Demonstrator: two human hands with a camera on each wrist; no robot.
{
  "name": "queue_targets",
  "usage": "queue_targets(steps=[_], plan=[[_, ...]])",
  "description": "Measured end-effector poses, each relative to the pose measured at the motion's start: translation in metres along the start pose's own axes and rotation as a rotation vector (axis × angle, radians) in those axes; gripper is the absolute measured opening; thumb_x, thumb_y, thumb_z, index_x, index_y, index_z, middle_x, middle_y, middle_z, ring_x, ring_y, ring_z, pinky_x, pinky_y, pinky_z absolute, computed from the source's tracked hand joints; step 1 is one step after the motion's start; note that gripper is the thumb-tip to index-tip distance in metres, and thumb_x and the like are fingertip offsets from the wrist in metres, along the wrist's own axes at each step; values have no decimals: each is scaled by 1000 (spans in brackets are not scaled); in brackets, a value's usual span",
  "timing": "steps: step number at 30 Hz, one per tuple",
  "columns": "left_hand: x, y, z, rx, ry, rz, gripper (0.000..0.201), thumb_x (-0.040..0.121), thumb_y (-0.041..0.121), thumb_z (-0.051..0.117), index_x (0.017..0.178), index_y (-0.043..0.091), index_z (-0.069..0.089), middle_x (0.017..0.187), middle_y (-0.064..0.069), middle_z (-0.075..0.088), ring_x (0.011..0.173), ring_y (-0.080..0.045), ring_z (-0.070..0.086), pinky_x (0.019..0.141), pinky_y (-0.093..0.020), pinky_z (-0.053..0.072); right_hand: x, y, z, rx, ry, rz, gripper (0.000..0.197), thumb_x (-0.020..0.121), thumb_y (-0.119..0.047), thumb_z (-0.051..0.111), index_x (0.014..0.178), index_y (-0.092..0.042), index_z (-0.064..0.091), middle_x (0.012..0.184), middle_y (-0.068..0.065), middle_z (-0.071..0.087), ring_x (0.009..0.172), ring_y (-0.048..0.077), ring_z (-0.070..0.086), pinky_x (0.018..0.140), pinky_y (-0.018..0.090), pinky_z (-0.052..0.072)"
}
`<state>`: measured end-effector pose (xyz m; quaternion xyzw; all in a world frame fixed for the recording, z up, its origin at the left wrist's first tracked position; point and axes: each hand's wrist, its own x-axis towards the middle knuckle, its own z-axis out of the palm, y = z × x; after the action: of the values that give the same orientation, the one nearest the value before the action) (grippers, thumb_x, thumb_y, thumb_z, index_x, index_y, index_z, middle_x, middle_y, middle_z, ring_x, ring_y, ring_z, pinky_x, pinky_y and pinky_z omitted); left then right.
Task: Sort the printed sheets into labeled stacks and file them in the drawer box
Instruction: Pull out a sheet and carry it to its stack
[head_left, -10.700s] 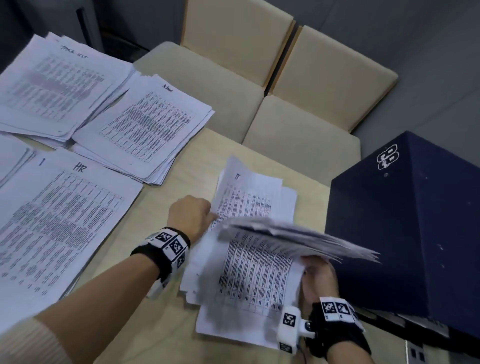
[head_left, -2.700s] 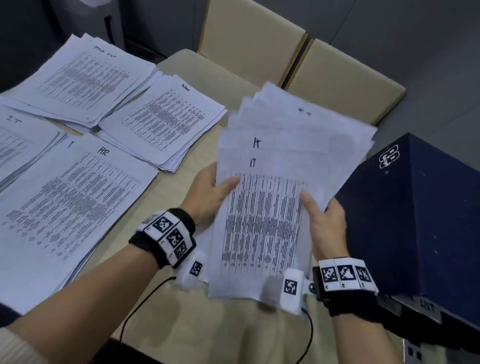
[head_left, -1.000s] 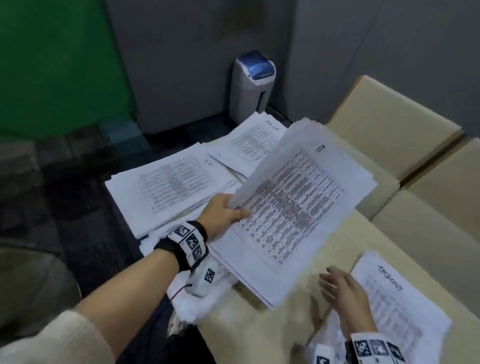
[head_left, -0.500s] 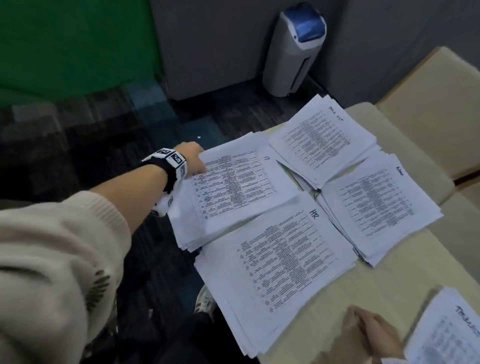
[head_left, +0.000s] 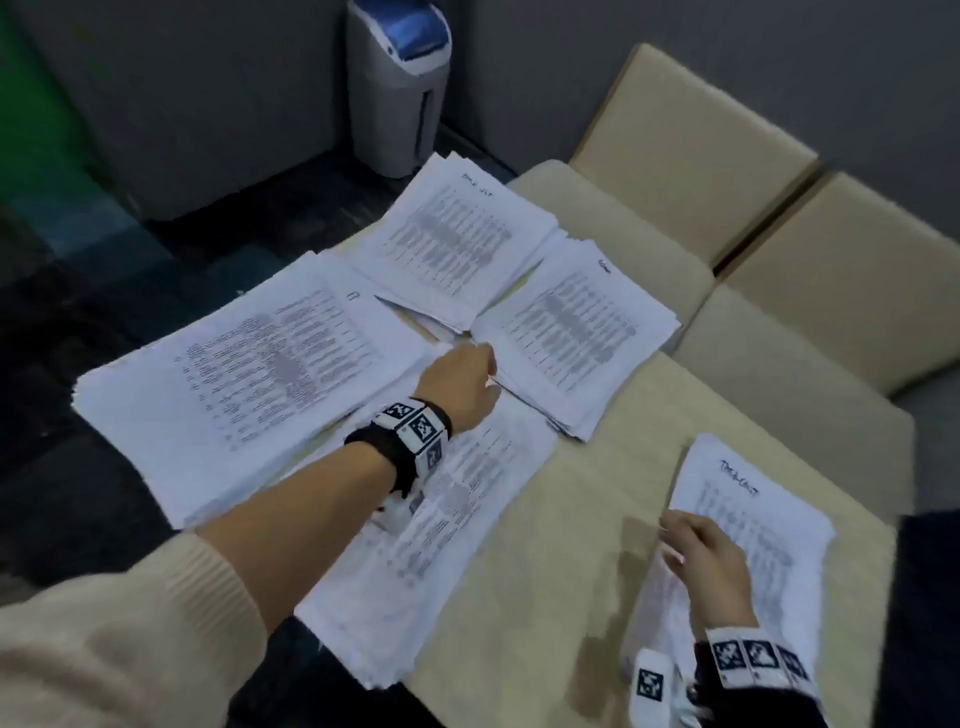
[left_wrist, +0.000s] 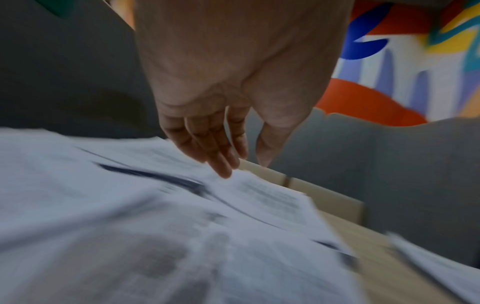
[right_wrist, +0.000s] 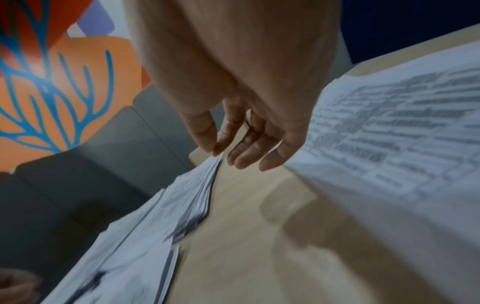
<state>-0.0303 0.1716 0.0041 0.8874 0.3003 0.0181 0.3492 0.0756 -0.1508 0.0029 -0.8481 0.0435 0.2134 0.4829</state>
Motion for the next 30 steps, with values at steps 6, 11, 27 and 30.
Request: queue_targets(steps=[6,11,27,30], plan=[[-35,124,130,-119,-255,32,30,93,30,64,117,12,59,118,-6,62,105,-24,59,90,-37,49,25,40,-101,-116,191,28,9,93,-16,65,96,-8,67,101,9,67,99,27,60,86,34,45],[-59,177,208,-138,-278,-46,60,94,28,61,146,8,39,138,-12,53,119,-28,56,98,-35,45,50,89,-162,-307,281,165,40,85,-32,72,117,-11,60,123,14,59,107,32,58,96,39,46],[-70,193,252,93,-96,-212,49,93,43,60,126,9,47,121,-11,53,106,-30,56,88,-42,50,63,134,-199,-146,202,43,44,84,-25,76,59,-9,44,58,5,45,57,19,39,56,29,30],[-67,187,256,168,-108,-190,57,91,50,62,125,7,45,123,-11,48,107,-29,54,86,-38,49,59,140,-208,-100,137,89,44,95,-31,62,70,5,56,66,13,55,65,17,47,63,29,36]])
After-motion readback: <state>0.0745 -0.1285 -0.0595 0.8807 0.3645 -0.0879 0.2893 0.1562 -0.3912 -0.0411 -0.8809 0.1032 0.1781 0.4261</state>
